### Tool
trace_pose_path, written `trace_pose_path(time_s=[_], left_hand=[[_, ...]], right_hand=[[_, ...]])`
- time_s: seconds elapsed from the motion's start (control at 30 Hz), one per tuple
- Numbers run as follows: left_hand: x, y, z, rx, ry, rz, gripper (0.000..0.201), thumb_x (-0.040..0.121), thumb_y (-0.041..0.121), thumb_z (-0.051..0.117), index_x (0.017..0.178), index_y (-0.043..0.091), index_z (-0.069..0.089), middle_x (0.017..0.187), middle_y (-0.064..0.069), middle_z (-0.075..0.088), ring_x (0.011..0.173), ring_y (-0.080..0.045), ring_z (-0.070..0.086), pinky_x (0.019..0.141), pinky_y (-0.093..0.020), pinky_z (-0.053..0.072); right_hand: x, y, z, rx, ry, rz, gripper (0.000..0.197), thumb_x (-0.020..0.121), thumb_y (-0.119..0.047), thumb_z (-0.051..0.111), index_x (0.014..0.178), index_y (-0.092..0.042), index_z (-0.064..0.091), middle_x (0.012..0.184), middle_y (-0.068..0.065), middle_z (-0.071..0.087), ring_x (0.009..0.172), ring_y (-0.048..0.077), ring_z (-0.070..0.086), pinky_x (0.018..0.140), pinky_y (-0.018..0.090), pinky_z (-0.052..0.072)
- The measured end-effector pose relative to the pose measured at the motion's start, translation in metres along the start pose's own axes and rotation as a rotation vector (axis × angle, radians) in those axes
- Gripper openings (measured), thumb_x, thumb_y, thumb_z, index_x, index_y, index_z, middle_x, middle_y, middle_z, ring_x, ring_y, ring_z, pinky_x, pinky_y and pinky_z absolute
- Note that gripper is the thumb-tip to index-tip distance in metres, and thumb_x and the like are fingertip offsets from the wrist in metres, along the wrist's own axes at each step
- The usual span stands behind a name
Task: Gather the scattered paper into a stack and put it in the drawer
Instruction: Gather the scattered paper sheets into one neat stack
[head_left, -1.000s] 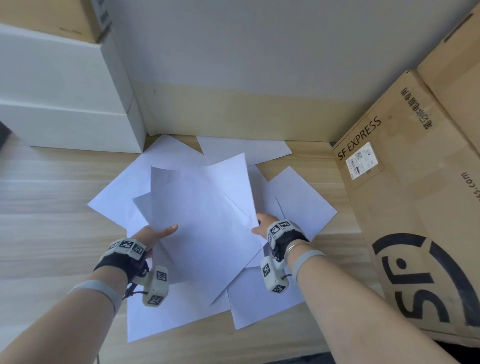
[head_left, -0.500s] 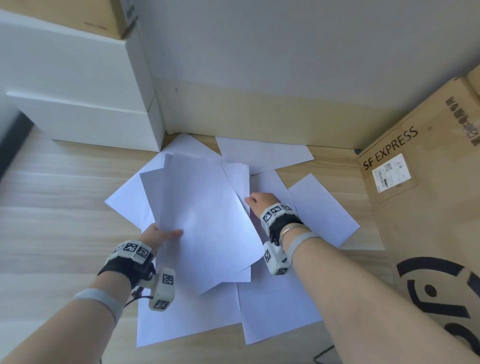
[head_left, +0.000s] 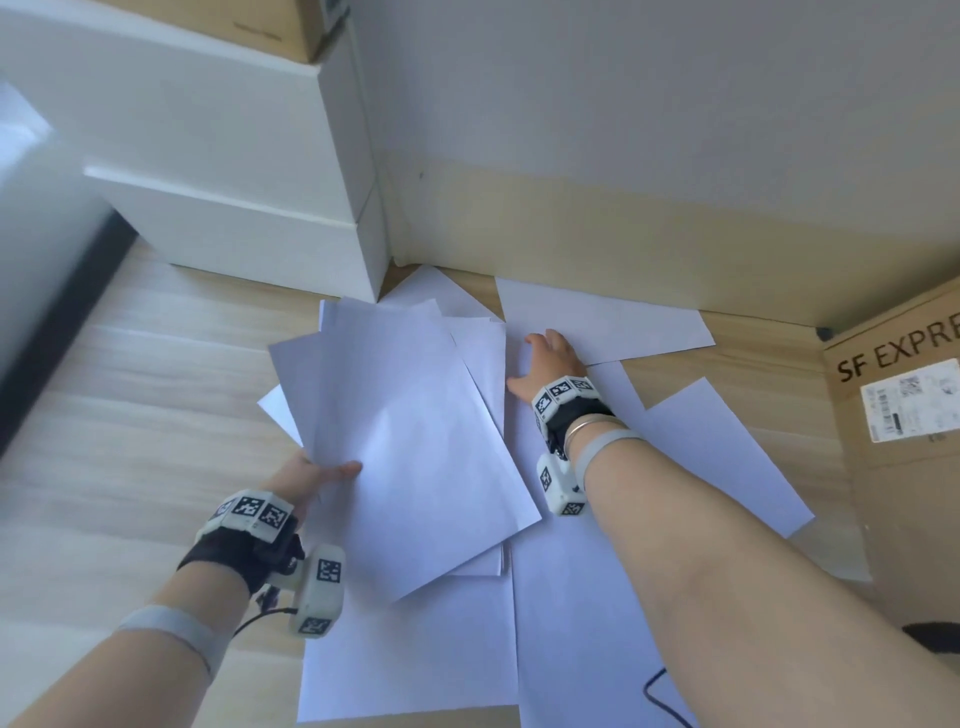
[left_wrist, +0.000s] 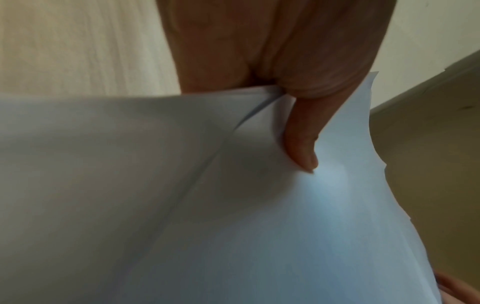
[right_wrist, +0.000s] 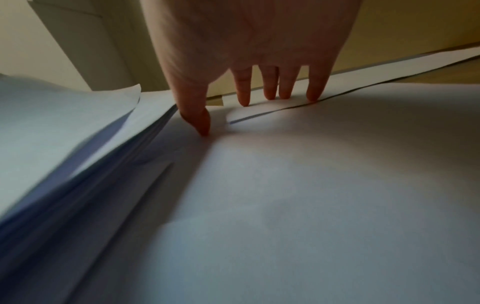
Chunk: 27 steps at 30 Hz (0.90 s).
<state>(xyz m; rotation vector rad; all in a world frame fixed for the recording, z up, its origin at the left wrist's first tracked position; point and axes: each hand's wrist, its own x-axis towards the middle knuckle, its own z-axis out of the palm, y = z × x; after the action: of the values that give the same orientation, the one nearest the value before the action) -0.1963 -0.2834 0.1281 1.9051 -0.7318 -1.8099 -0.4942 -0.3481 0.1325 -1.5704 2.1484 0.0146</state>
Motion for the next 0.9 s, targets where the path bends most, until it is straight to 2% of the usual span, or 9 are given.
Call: trace_pose_path(time_s=[0.1, 0.17, 0.33, 0.4, 0.5, 0.6, 0.73, 0.8, 0.9], left_hand=[[0.0, 0.001, 0.003, -0.017, -0.023, -0.007, 0.049, 0.076, -0.007, 0.067, 0.123, -0.009, 0.053, 0.121, -0.029, 0.058, 0.105, -0.04, 0.058, 0.097, -0.053, 0.044], [0.001, 0.002, 0.006, -0.011, -0.028, -0.014, 0.045, 0.081, -0.008, 0.062, 0.124, -0.009, 0.052, 0.12, -0.028, 0.058, 0.107, -0.041, 0.057, 0.097, -0.053, 0.044], [0.005, 0.0, 0.008, -0.002, -0.026, -0.034, 0.054, 0.072, -0.002, 0.073, 0.123, -0.006, 0.055, 0.123, -0.028, 0.059, 0.114, -0.044, 0.056, 0.101, -0.06, 0.04], [0.005, 0.001, 0.009, -0.016, -0.036, -0.036, 0.047, 0.077, -0.004, 0.068, 0.122, -0.007, 0.055, 0.124, -0.026, 0.059, 0.114, -0.044, 0.056, 0.101, -0.058, 0.04], [0.004, 0.002, 0.01, -0.039, -0.076, -0.032, 0.041, 0.078, -0.009, 0.064, 0.117, -0.005, 0.056, 0.116, -0.024, 0.06, 0.105, -0.04, 0.058, 0.096, -0.053, 0.044], [0.003, 0.001, 0.01, -0.042, -0.101, -0.015, 0.034, 0.076, -0.011, 0.065, 0.107, 0.001, 0.059, 0.1, -0.018, 0.063, 0.089, -0.032, 0.061, 0.089, -0.047, 0.047], [0.005, 0.0, 0.01, -0.035, -0.075, -0.013, 0.028, 0.081, -0.011, 0.059, 0.107, 0.001, 0.059, 0.101, -0.018, 0.063, 0.094, -0.035, 0.06, 0.094, -0.051, 0.045], [0.005, 0.0, 0.01, -0.038, -0.079, -0.018, 0.024, 0.081, -0.01, 0.059, 0.102, 0.001, 0.06, 0.098, -0.017, 0.063, 0.089, -0.033, 0.06, 0.094, -0.051, 0.044], [0.005, 0.001, 0.009, -0.046, -0.093, -0.022, 0.02, 0.082, -0.01, 0.059, 0.096, 0.004, 0.061, 0.094, -0.015, 0.063, 0.089, -0.033, 0.06, 0.092, -0.05, 0.044]], right_hand=[[0.005, -0.004, -0.001, -0.036, 0.023, 0.025, 0.062, 0.08, -0.032, 0.062, 0.135, -0.017, 0.038, 0.142, 0.006, 0.034, 0.132, 0.026, 0.033, 0.1, 0.038, 0.039], [0.009, -0.004, -0.007, -0.07, 0.016, 0.038, 0.058, 0.082, -0.032, 0.061, 0.134, -0.017, 0.039, 0.139, 0.006, 0.037, 0.13, 0.026, 0.036, 0.095, 0.039, 0.043], [0.01, -0.002, -0.012, -0.087, -0.005, 0.03, 0.055, 0.082, -0.03, 0.059, 0.132, -0.016, 0.042, 0.137, 0.006, 0.039, 0.128, 0.027, 0.038, 0.092, 0.038, 0.045], [0.009, -0.003, -0.01, -0.095, 0.008, 0.035, 0.053, 0.08, -0.025, 0.059, 0.13, -0.016, 0.043, 0.136, 0.006, 0.038, 0.126, 0.027, 0.038, 0.089, 0.036, 0.045], [0.009, -0.004, -0.008, -0.096, 0.012, 0.032, 0.049, 0.082, -0.023, 0.06, 0.128, -0.014, 0.044, 0.135, 0.008, 0.039, 0.125, 0.027, 0.04, 0.089, 0.036, 0.045], [0.011, -0.003, -0.01, -0.125, 0.017, 0.014, 0.045, 0.086, -0.013, 0.057, 0.129, -0.012, 0.045, 0.134, 0.01, 0.042, 0.122, 0.029, 0.046, 0.092, 0.036, 0.045], [0.014, 0.002, -0.019, -0.158, -0.003, -0.019, 0.045, 0.087, 0.0, 0.049, 0.131, -0.011, 0.046, 0.134, 0.013, 0.045, 0.121, 0.031, 0.05, 0.094, 0.038, 0.046], [0.016, 0.005, -0.028, -0.134, -0.013, -0.022, 0.044, 0.088, 0.002, 0.041, 0.128, -0.011, 0.051, 0.132, 0.012, 0.051, 0.12, 0.031, 0.052, 0.096, 0.036, 0.044], [0.009, 0.007, -0.042, -0.059, 0.014, 0.029, 0.045, 0.087, 0.004, 0.038, 0.124, -0.013, 0.057, 0.126, 0.014, 0.059, 0.113, 0.033, 0.057, 0.091, 0.033, 0.047]])
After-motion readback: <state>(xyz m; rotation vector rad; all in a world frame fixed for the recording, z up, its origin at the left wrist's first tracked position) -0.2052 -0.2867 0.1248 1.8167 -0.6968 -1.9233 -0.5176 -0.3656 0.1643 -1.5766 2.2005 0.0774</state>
